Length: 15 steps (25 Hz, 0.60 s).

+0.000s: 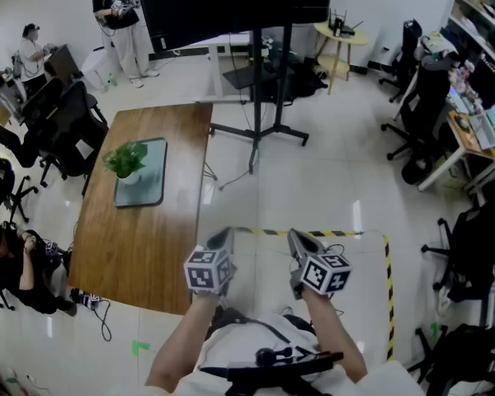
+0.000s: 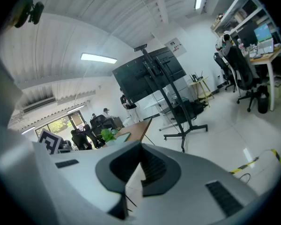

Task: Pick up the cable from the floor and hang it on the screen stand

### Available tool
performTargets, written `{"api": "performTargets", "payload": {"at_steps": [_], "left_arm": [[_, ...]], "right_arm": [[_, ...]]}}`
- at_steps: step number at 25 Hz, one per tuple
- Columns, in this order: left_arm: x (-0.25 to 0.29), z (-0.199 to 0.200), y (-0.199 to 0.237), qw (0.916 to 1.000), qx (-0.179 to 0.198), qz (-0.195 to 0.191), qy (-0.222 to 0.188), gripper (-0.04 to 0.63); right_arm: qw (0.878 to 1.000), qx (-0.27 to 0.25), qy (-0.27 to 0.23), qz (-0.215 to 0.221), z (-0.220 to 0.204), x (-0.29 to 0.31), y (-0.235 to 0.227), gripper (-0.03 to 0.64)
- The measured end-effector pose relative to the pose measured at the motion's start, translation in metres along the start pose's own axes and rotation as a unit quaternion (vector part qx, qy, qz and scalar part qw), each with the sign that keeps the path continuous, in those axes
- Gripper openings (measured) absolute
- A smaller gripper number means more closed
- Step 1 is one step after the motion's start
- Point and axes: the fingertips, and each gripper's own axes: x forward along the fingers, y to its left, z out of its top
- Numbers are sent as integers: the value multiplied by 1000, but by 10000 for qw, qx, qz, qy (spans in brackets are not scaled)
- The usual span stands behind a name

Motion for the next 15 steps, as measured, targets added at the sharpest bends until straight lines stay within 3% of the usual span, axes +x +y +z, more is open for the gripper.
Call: {"api": "performTargets", "payload": {"at_steps": [15], "left_arm": [[3, -31, -61, 9989, -219, 396, -98, 0]], "right_arm": [[9993, 32, 351, 141, -19, -59, -66, 3]]}}
